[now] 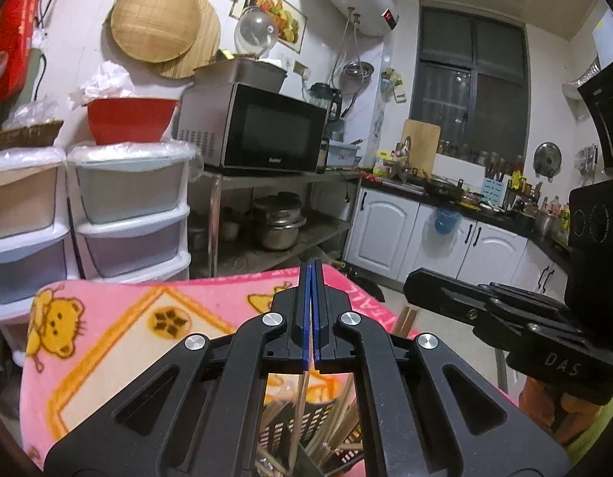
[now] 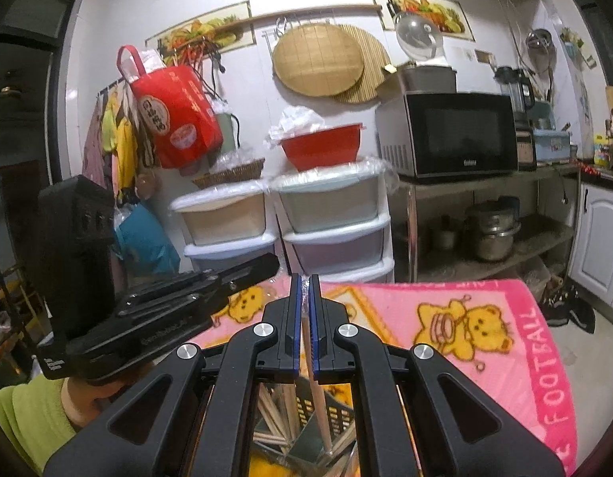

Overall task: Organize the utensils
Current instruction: 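Lower both pairs into the basket and open both tools to release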

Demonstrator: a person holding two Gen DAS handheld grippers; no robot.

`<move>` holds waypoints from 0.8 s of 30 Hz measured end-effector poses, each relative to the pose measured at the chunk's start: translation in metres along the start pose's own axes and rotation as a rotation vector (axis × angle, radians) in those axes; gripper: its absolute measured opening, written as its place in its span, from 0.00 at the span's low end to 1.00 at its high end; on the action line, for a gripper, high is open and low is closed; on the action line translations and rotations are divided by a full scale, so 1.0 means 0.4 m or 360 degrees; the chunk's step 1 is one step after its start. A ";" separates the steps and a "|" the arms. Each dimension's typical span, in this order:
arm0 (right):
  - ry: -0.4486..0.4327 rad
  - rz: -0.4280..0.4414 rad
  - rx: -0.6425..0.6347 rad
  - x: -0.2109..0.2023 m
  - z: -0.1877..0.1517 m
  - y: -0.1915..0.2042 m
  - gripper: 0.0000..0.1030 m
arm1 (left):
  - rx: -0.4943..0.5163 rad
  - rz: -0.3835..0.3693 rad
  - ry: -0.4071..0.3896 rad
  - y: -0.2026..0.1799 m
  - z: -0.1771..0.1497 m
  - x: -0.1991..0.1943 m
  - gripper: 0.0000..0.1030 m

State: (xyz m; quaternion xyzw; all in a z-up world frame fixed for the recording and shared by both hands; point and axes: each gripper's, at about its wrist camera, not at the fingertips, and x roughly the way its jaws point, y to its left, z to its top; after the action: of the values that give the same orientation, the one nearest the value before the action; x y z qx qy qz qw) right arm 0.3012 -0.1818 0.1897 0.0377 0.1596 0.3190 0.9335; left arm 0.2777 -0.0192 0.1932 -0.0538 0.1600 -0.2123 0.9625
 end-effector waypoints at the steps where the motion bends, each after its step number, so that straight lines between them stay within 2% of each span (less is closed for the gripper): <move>1: 0.0016 0.0000 0.0007 0.006 -0.007 -0.002 0.04 | -0.0009 -0.0001 0.0010 0.004 -0.007 0.001 0.00; 9: 0.0130 -0.0008 0.0058 0.037 -0.064 -0.009 0.05 | -0.0010 0.0017 0.0093 0.016 -0.061 -0.003 0.00; 12: 0.0166 -0.0022 0.0066 0.040 -0.081 -0.013 0.13 | -0.0026 0.0027 0.0118 0.023 -0.078 -0.009 0.00; 14: 0.0189 -0.0029 0.0079 0.038 -0.093 -0.016 0.22 | -0.0032 0.0038 0.0139 0.028 -0.090 -0.014 0.01; 16: 0.0199 -0.0039 0.0075 0.034 -0.103 -0.015 0.23 | -0.0028 0.0055 0.0148 0.030 -0.099 -0.021 0.07; 18: 0.0208 -0.0049 0.0070 0.029 -0.111 -0.017 0.24 | -0.0038 0.0064 0.0158 0.031 -0.107 -0.030 0.26; 22: 0.0217 -0.0054 0.0095 0.013 -0.127 -0.021 0.32 | -0.0056 0.0080 0.0178 0.037 -0.115 -0.053 0.39; 24: 0.0214 -0.0064 0.0091 0.001 -0.131 -0.019 0.36 | -0.0058 0.0092 0.0183 0.039 -0.121 -0.069 0.51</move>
State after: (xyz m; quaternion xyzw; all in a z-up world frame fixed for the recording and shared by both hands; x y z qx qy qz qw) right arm 0.2893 -0.1893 0.1387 0.0396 0.2318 0.2972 0.9254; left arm 0.2441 0.0048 0.1529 -0.0544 0.2204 -0.1841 0.9563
